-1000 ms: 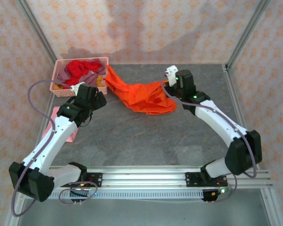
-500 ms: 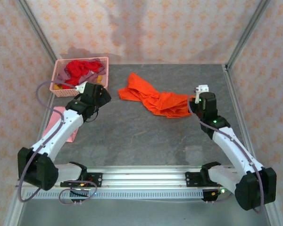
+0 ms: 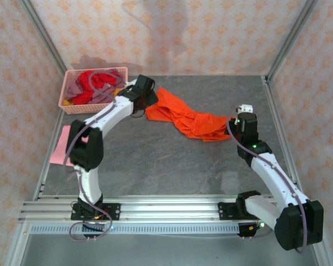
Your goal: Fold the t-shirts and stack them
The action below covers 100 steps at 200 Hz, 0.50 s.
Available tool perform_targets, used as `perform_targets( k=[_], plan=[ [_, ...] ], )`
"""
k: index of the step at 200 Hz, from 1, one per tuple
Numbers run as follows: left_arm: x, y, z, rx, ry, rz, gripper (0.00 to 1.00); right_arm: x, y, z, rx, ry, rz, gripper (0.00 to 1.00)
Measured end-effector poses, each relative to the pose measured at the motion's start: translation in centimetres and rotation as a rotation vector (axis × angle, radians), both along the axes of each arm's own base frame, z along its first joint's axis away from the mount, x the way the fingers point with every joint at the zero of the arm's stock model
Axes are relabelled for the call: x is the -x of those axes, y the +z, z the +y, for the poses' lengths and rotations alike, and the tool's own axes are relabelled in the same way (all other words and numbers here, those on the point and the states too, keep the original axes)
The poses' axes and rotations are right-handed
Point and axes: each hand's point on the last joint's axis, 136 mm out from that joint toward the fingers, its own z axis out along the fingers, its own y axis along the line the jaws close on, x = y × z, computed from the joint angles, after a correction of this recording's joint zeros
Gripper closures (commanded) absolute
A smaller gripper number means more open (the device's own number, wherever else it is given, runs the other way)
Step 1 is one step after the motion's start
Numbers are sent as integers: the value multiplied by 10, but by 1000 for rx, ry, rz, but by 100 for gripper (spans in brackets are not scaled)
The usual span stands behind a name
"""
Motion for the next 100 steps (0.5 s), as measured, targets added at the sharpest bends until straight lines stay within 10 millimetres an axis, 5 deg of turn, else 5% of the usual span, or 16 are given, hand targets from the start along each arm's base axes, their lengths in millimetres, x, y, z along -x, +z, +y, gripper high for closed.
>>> perform_targets(
  k=[40, 100],
  plan=[
    [-57, -27, -30, 56, 7, 17, 27, 0, 1, 4, -22, 17, -2, 100],
    [-95, -72, -52, 160, 34, 80, 41, 0, 0, 9, -44, 32, 0, 100]
  ],
)
